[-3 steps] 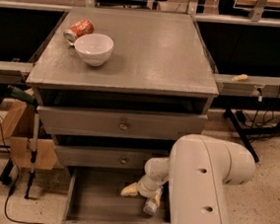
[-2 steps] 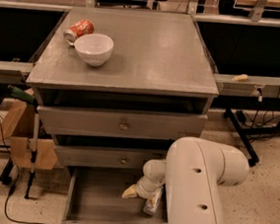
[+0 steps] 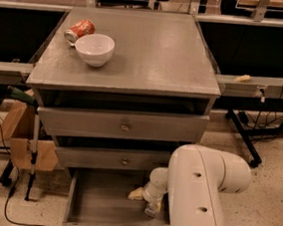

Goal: Pick blue plastic bottle from bottom drawer and place on counter

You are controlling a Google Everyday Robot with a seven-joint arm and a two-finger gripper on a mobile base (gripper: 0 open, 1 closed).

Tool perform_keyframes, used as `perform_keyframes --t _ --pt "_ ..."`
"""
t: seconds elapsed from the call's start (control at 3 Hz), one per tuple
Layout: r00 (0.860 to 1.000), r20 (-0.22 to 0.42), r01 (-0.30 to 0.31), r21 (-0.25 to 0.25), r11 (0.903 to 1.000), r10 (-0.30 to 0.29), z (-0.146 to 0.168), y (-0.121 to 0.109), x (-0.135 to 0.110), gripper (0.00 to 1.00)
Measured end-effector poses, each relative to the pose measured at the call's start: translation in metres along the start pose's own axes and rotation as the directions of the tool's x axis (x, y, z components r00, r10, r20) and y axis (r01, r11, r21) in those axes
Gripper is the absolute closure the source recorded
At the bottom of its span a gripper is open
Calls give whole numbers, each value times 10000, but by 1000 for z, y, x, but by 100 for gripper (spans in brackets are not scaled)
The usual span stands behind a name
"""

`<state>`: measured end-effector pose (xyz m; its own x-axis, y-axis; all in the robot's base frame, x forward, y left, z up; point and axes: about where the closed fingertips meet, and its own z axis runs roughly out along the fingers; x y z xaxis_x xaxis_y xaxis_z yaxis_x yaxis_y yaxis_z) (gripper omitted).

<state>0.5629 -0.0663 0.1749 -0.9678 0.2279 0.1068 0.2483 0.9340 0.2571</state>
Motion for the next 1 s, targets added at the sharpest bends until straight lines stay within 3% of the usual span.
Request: perform_keyframes --t 0.33,1.0 --pt "9987 370 -361 132 9993 356 5 -13 -10 5" --pt "9953 587 -801 575 9951 768 19 -34 -22 7"
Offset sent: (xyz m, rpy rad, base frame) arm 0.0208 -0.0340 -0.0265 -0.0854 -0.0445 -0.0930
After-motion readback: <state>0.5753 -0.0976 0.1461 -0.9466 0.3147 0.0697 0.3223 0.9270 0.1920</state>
